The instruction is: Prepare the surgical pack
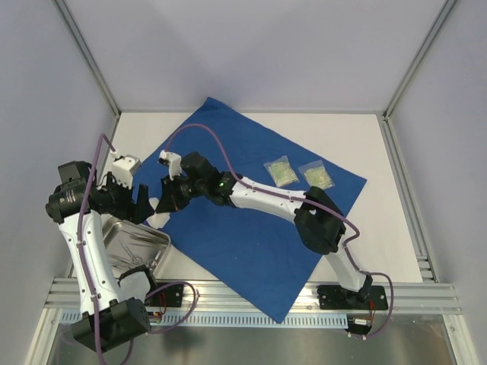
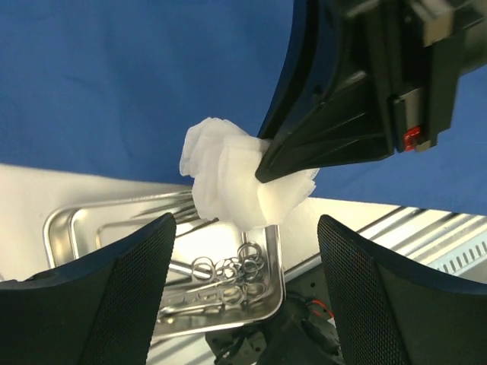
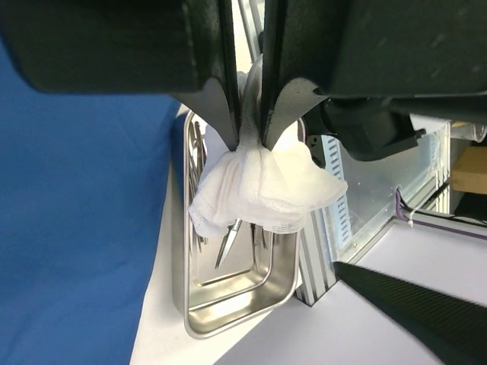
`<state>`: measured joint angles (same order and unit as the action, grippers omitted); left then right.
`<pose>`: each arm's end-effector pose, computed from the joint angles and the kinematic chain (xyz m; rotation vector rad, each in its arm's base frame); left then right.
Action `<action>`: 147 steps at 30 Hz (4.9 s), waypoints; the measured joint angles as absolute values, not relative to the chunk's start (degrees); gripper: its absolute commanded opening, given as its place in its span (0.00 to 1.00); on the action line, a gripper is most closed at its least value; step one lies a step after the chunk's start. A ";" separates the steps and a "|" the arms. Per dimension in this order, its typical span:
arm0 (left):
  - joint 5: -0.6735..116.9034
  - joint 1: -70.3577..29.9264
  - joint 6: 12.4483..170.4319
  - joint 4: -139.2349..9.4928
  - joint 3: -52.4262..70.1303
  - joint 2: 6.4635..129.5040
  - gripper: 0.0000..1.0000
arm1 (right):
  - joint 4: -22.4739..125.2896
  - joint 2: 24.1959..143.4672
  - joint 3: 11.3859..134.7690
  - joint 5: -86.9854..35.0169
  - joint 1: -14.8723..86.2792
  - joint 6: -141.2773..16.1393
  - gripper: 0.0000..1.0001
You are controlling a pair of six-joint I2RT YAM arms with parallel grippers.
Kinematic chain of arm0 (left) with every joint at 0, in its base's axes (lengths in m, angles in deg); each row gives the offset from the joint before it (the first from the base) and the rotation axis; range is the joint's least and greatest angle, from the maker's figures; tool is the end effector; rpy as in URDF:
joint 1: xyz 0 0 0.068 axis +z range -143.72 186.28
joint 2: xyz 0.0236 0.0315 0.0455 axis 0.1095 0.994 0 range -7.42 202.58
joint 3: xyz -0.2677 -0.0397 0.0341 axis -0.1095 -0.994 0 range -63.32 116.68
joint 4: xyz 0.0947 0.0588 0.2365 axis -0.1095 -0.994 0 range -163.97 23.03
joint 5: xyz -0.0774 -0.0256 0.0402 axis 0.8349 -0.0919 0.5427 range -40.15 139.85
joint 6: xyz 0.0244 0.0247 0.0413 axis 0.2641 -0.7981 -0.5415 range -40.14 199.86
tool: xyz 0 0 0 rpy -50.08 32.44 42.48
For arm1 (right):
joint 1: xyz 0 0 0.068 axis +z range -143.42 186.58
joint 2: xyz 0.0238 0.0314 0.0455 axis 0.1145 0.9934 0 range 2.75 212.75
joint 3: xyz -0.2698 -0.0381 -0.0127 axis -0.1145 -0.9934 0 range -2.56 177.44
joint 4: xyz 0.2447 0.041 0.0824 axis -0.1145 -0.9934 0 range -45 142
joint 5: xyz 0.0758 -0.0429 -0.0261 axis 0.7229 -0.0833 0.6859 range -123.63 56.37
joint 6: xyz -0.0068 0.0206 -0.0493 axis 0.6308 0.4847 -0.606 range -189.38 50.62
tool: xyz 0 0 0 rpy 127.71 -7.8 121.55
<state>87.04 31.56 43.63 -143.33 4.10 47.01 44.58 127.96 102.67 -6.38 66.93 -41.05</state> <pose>0.1336 0.0392 0.3502 0.4182 2.3644 -0.4025 0.2415 0.4572 0.2533 -0.9584 2.1140 1.3737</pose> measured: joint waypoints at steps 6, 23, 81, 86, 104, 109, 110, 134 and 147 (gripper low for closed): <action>95.06 31.61 35.68 -144.12 6.70 53.04 0.85 | 50.59 120.90 93.65 -6.29 65.51 -44.63 0.00; 104.90 23.41 23.28 -144.45 11.25 59.16 0.99 | 59.49 110.47 81.38 -4.94 63.72 -49.75 0.00; 79.63 40.79 24.92 -143.77 1.04 69.94 0.00 | 62.90 109.60 78.06 -3.32 61.97 -48.06 0.71; 76.11 48.94 21.86 -143.86 0.30 72.83 0.00 | 62.55 109.60 78.06 -3.08 61.97 -48.06 0.70; 70.87 58.34 18.13 -140.21 -2.17 84.34 0.00 | 61.37 110.67 78.06 -3.04 61.97 -48.08 0.70; 70.93 59.10 18.19 -137.30 -3.27 85.57 0.05 | 61.37 110.67 78.06 -3.01 61.97 -48.08 0.70; 70.91 59.10 18.23 -136.45 -3.75 85.57 0.07 | 61.37 110.67 78.06 -3.01 61.97 -48.08 0.70; 68.68 59.17 16.44 -128.95 -9.36 73.42 0.56 | 61.33 110.67 78.06 -1.97 61.97 -48.00 0.70; 72.68 59.19 15.92 -132.71 -10.89 61.70 0.22 | 61.28 110.67 78.06 -1.55 61.97 -47.73 0.69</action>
<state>72.68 59.19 15.92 -132.71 -10.89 61.70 61.28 110.67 78.06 -1.55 61.97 -47.73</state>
